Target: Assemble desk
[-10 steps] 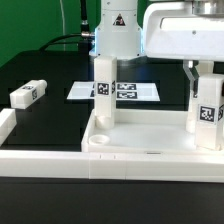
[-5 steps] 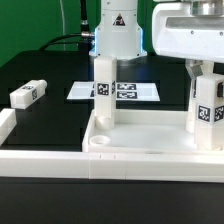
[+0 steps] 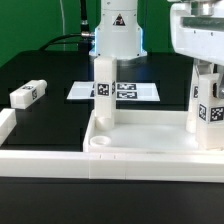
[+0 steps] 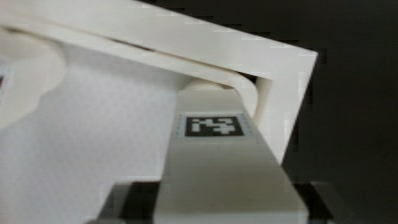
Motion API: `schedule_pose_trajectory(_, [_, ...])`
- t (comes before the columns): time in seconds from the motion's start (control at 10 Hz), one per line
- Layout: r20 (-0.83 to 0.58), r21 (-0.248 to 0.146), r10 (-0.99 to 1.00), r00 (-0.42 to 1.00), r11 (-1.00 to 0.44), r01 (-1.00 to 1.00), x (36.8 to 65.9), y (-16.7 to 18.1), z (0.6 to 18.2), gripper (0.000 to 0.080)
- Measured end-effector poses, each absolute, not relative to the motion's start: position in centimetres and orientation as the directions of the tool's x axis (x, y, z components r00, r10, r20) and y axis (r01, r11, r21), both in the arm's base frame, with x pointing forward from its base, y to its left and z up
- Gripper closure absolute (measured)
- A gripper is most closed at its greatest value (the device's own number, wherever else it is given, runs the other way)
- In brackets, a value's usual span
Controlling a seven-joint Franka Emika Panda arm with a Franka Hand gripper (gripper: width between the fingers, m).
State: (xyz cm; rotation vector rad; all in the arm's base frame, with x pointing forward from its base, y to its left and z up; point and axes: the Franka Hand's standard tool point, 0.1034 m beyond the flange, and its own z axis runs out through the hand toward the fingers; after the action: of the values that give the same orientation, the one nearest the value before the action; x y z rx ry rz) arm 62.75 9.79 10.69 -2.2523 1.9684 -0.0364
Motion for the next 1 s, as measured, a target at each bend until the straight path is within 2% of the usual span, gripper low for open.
schedule_pose_trajectory(0.3, [-0.155,-0.126,-0.98,-0.128,0.148,-0.981,63.0,9.95,10.67,0.0509])
schedule_pose_trajectory(0.4, [-0.16,-0.122,-0.975,-0.156,0.177,-0.977,63.0,9.97,10.67,0.0509])
schedule_pose_trajectory(0.6, [-0.152,-0.128,-0.983,-0.103,0.123,-0.984,62.98,9.96,10.61,0.0509])
schedule_pose_trajectory(0.7, [-0.141,-0.128,-0.99,-0.026,0.044,-0.991,62.97,10.01,10.6,0.0331])
schedule_pose_trajectory(0.8, [-0.127,-0.124,-0.991,0.033,-0.017,-0.992,62.97,10.28,10.72,0.0213])
schedule_pose_trajectory(0.9, [-0.114,-0.135,-0.987,0.115,-0.099,-0.986,63.0,10.22,10.71,0.0213])
schedule_pose_trajectory(1.0, [-0.107,-0.141,-0.98,0.169,-0.153,-0.978,62.99,10.17,10.7,0.0163])
